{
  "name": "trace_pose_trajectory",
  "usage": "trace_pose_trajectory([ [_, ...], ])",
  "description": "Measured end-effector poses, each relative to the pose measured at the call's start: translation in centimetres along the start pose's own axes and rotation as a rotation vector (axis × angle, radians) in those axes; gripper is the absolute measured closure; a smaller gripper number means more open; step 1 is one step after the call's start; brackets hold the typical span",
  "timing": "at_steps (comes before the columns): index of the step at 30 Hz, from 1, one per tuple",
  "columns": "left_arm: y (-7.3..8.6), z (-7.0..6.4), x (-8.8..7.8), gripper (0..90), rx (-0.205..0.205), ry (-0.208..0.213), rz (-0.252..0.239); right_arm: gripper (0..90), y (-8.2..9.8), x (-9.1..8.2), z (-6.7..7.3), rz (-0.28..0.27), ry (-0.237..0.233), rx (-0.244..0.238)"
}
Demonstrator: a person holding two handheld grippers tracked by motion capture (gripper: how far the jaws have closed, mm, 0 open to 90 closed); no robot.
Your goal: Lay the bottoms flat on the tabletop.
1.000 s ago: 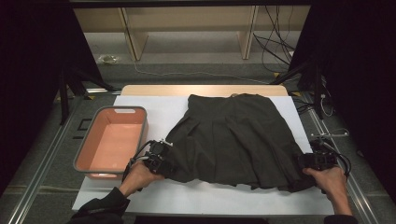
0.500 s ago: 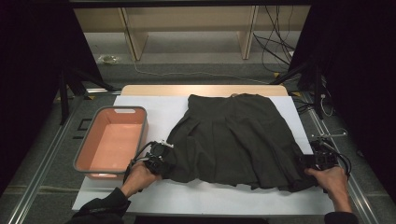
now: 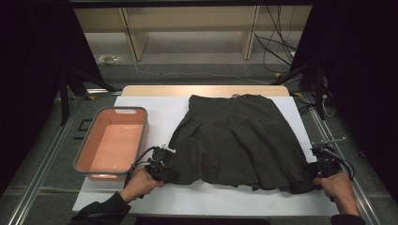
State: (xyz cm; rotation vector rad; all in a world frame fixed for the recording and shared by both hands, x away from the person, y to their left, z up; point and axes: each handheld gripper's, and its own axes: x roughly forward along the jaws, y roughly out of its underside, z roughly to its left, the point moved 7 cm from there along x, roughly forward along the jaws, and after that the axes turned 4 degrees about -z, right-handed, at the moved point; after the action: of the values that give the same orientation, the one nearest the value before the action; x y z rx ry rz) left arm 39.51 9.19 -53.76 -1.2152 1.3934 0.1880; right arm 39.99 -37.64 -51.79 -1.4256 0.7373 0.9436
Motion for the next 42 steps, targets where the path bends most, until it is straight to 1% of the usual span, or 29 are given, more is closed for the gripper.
trace_pose_trajectory([
  [2, 0.0, 0.2, -0.1, 89.3, 0.001, -0.002, -0.001, 87.1, 0.5, -0.4, 0.0, 0.006, -0.001, -0.001],
  [3, -0.1, 0.2, -0.2, 89.3, 0.006, -0.008, -0.010, 87.1, 0.7, -0.6, 0.0, 0.008, -0.003, 0.000],
  [6, -0.8, 0.3, -1.1, 89.0, 0.001, -0.022, -0.063, 87.0, 1.4, -1.1, -0.2, -0.002, -0.009, 0.008],
  [7, -1.0, 0.4, -1.4, 88.8, 0.004, -0.029, -0.073, 87.0, 1.5, -1.2, -0.3, -0.005, -0.010, 0.010],
  [8, -1.4, 0.6, -1.7, 87.2, 0.000, -0.039, -0.095, 86.9, 1.5, -1.2, -0.3, -0.008, -0.010, 0.012],
  [9, -1.7, 0.8, -2.0, 83.5, -0.004, -0.051, -0.111, 86.3, 1.4, -1.3, -0.3, -0.011, -0.009, 0.017],
  [10, -2.0, 1.0, -2.2, 79.4, -0.016, -0.061, -0.128, 84.5, 1.3, -1.3, -0.3, -0.020, -0.004, 0.013],
  [12, -2.6, 1.3, -2.6, 74.0, -0.041, -0.072, -0.155, 79.4, 1.1, -1.2, -0.3, -0.030, -0.008, 0.028],
  [14, -3.0, 1.6, -2.6, 63.7, -0.053, -0.096, -0.155, 75.7, 0.8, -1.4, -0.3, -0.062, -0.019, 0.033],
  [15, -3.1, 1.8, -2.5, 59.9, -0.051, -0.104, -0.155, 73.4, 0.7, -1.5, -0.3, -0.079, -0.029, 0.038],
  [17, -3.3, 1.8, -2.1, 54.2, -0.065, -0.111, -0.155, 71.2, 0.4, -1.7, -0.1, -0.100, -0.048, 0.049],
  [18, -3.5, 1.8, -1.9, 50.3, -0.074, -0.118, -0.160, 70.2, 0.3, -1.7, -0.1, -0.108, -0.055, 0.043],
  [22, -3.9, 2.0, -1.5, 39.4, -0.103, -0.132, -0.155, 64.5, 0.3, -1.4, 0.4, -0.094, -0.069, 0.036],
  [24, -4.3, 2.5, -1.4, 34.3, -0.119, -0.155, -0.166, 63.2, 0.3, -1.3, 0.4, -0.090, -0.070, 0.034],
  [26, -4.4, 3.0, -1.2, 29.9, -0.152, -0.170, -0.174, 60.1, 0.2, -1.3, 0.4, -0.099, -0.071, 0.037],
  [27, -4.4, 3.2, -1.2, 27.7, -0.151, -0.177, -0.172, 58.0, 0.1, -1.3, 0.3, -0.103, -0.075, 0.045],
  [30, -4.8, 3.9, -1.1, 24.8, -0.179, -0.201, -0.189, 53.0, 0.0, -1.3, 0.1, -0.112, -0.076, 0.057],
  [32, -4.9, 4.2, -0.7, 23.5, -0.193, -0.215, -0.180, 49.4, -0.1, -1.2, -0.1, -0.117, -0.070, 0.060],
  [33, -4.8, 4.4, -0.4, 22.2, -0.193, -0.220, -0.164, 48.4, -0.2, -1.2, -0.1, -0.121, -0.070, 0.061],
  [34, -4.8, 4.5, -0.1, 22.0, -0.201, -0.220, -0.156, 47.3, -0.3, -1.2, -0.2, -0.129, -0.075, 0.061],
  [37, -4.8, 4.6, 0.4, 21.8, -0.216, -0.215, -0.142, 45.4, -0.5, -1.2, -0.3, -0.135, -0.067, 0.063],
  [39, -4.6, 4.6, 0.8, 22.0, -0.212, -0.206, -0.112, 44.5, -0.7, -1.0, -0.3, -0.139, -0.064, 0.064],
  [40, -4.5, 4.6, 1.1, 22.8, -0.216, -0.204, -0.103, 44.3, -0.8, -0.9, -0.4, -0.138, -0.061, 0.059],
  [42, -4.3, 4.6, 1.4, 27.6, -0.215, -0.194, -0.089, 43.7, -0.8, -0.6, -0.5, -0.128, -0.057, 0.060],
])
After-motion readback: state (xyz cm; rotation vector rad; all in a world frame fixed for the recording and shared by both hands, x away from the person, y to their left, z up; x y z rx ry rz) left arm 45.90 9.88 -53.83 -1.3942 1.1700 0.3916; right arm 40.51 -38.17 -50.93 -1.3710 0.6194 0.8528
